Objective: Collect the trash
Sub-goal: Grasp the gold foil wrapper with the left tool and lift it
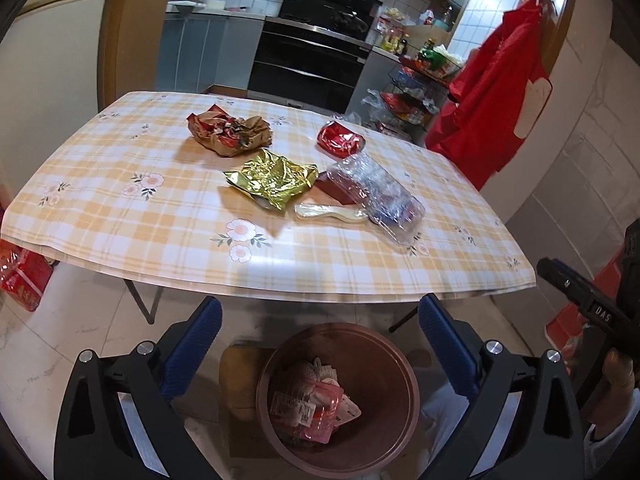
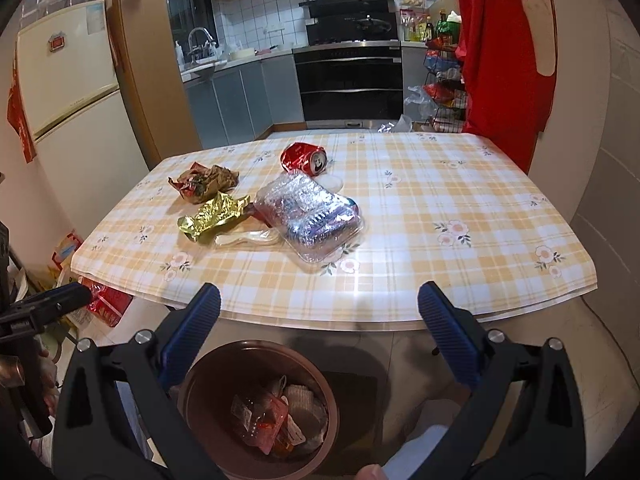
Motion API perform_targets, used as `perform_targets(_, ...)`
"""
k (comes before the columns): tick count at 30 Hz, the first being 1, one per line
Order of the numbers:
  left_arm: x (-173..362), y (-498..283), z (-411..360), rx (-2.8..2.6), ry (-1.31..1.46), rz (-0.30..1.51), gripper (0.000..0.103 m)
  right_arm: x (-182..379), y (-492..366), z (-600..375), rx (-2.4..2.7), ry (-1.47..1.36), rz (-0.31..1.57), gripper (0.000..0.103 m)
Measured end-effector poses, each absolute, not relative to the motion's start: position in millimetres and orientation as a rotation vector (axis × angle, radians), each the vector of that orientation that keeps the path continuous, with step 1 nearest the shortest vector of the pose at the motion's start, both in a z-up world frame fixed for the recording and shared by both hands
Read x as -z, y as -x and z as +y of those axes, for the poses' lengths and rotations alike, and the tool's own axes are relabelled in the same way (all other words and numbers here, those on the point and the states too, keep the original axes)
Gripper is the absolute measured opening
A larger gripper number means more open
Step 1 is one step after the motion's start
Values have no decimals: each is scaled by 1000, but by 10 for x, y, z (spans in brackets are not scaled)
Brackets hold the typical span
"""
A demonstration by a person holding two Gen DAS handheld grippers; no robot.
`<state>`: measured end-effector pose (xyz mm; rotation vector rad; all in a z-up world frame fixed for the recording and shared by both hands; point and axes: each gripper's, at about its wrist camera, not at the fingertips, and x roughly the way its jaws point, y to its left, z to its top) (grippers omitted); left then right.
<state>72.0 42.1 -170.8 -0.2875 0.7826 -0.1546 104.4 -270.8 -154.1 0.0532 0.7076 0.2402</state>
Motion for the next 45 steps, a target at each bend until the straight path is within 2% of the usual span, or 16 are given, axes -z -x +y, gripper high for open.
perform_targets(11, 1691, -928, 485, 113, 190, 760, 96, 1716, -1245, -2670, -229, -53, 770, 98)
perform_targets(18, 1819, -1277, 651, 97, 275, 816, 96, 1892, -1450, -2713, -248, -127, 808, 98)
perform_targets(25, 2119, -1913, 874, 60, 440, 898, 85, 2096, -1751, -2507, -230, 1, 861, 97)
perform_targets(30, 2415, -2397, 1023, 55, 594, 955, 77, 2270, -2034, -2488, -223, -4, 906, 97)
perform_targets(36, 2677, -2794, 1151, 38, 726, 983, 75, 2440, -2307, -2509, -212, -1, 934, 97)
perform_targets(45, 2793, -3117, 1088, 43, 708, 984, 75, 2599, -2591, -2430, -231, 51, 958, 97)
